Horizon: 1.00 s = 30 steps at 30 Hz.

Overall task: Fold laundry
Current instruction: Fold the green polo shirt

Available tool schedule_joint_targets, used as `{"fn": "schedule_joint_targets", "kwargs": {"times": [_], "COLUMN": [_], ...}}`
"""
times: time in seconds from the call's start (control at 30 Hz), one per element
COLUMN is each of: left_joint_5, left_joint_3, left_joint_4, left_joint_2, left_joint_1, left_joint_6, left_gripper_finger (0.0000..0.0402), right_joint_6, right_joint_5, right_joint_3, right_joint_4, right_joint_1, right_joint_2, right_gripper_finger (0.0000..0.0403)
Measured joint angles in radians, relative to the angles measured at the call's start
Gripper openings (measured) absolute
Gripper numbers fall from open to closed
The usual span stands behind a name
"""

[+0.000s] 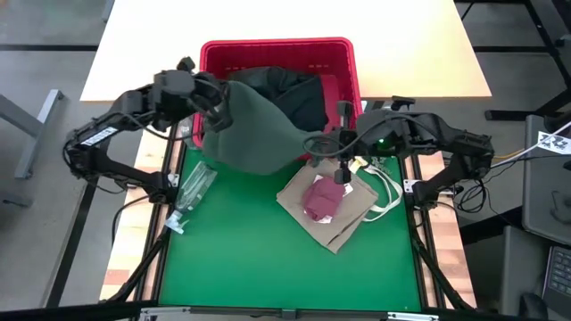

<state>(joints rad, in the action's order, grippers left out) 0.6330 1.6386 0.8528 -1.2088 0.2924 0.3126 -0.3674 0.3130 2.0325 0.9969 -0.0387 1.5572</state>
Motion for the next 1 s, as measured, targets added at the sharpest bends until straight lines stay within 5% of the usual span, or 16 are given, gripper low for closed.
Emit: {"fn": "schedule_joint_targets", "kwargs": {"times": [0.3,0.4,0.67,1.0], "left_joint_5": [-0.008,-0.103,-0.501,-0.545], "left_joint_3": [-0.001,-0.001,-0.001,-0.001], "left_joint_4": [0.000,-0.001,0.011,0.049], "left_joint_2": [-0.065,-0.067,-0.081,-0.201], "left_joint_1": [-0.009,-0.033,-0.146,-0.374], "left_joint_6": [-0.050,-0.134,-0.395,-0.466], "left_gripper_finger": [0.0140,0.0159,0.0168,0.0169], "right_joint_6": [-0.013,-0.025,-0.033,-0.034], "right_joint_5": [0.016,0.031,0.071,0.072], "right_joint_3": [0.000,0.000,0.000,0.000], "right_joint_4": [0.001,0.001,0.001,0.001], "right_joint_1": [0.000,0.000,0.000,0.000], "right_joint_2": [0.020,0.020,0.020,0.020], "right_gripper_finger": [0.0001,0.0001,0.0001,0.0001]}}
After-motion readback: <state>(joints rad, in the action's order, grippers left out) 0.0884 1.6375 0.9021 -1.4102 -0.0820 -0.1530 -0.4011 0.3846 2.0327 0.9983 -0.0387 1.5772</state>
